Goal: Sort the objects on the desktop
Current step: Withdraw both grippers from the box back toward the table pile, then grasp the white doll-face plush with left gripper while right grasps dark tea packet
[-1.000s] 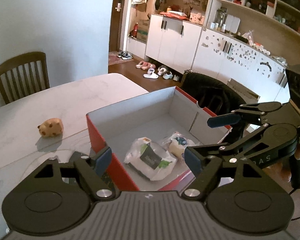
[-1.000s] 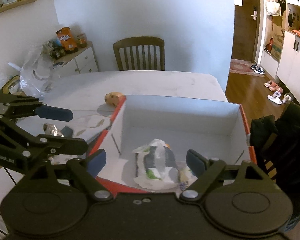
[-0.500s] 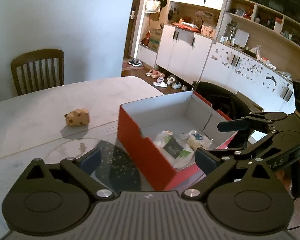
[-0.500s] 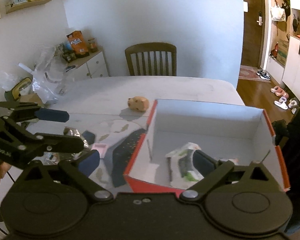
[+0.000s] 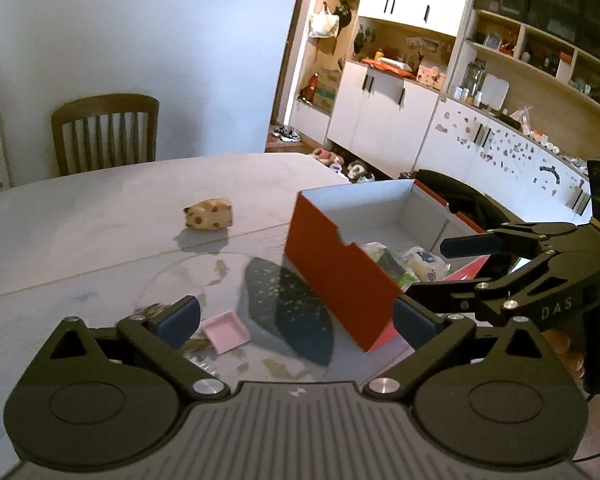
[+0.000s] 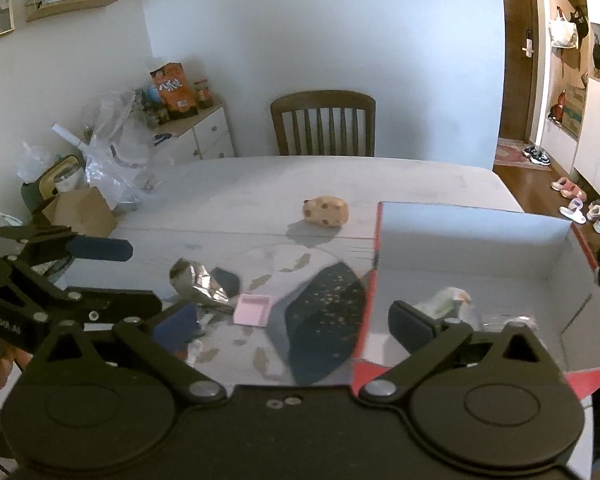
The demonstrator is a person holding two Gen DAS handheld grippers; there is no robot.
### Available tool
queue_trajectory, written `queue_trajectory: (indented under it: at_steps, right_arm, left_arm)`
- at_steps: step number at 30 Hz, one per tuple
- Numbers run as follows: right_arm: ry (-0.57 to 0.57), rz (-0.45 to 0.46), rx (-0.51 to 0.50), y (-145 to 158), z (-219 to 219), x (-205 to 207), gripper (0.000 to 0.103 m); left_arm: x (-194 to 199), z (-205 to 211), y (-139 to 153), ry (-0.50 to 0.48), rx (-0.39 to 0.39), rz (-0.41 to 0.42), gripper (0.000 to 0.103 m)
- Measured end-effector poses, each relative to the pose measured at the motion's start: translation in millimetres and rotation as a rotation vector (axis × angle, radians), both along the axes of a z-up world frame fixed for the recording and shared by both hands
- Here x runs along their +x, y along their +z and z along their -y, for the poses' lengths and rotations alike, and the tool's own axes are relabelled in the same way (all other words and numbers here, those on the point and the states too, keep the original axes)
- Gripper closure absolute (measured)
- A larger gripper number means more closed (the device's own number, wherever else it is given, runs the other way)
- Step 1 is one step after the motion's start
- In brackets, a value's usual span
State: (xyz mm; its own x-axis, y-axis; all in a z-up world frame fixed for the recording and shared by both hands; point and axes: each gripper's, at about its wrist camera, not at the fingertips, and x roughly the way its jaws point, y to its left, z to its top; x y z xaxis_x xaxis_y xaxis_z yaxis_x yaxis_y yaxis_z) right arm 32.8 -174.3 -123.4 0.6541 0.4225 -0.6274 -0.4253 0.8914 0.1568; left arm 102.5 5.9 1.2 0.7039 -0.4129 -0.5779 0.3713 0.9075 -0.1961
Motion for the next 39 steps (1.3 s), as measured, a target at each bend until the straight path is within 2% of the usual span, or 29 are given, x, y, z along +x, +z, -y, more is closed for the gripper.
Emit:
queue_trajectory:
  at_steps: [4,12,16,20,27,33,39]
  right_arm:
    - [-0.006,0.007,-0.008,-3.2,-15.7,-4.2,0.001]
    - [-0.011,0.003,-0.048,-16.2,-49.4,-10.8,0.001]
    - [-0.015,-0.002,-0.063,-23.8,-64.3,-10.1,0.001]
    - [-0.010,-0.004,-0.067,-27.9,-77.3,-9.1,0.001]
    - [-0.001,-0.018,-0.088,-38.6,-99.2,-5.3,0.001]
    - [0.008,-0.039,-0.095,-51.9,-113.0,-1.1,0.003]
    - [0.023,-0.052,-0.113,-67.0,-129.3,4.6,0.004]
  left_arm:
    - [-12.9,-21.6,-5.7,0.045,0.025,0.021,0.000]
    - [-32.4,-62.5,-27.6,0.076,0.033,-0.009,0.000]
    - [-36.4,-72.6,-36.9,0.083,0.072,-0.010,0.000]
    - [-39.6,-79.5,-48.3,0.059,0.074,-0.032,0.000]
    - [-43.6,-75.1,-67.8,0.010,0.116,-0.032,0.000]
    - [-42.9,-62.1,-88.0,-0.046,0.137,-0.076,0.000]
    - [-45.4,-54.0,-107.1,-0.057,0.145,-0.099,0.000]
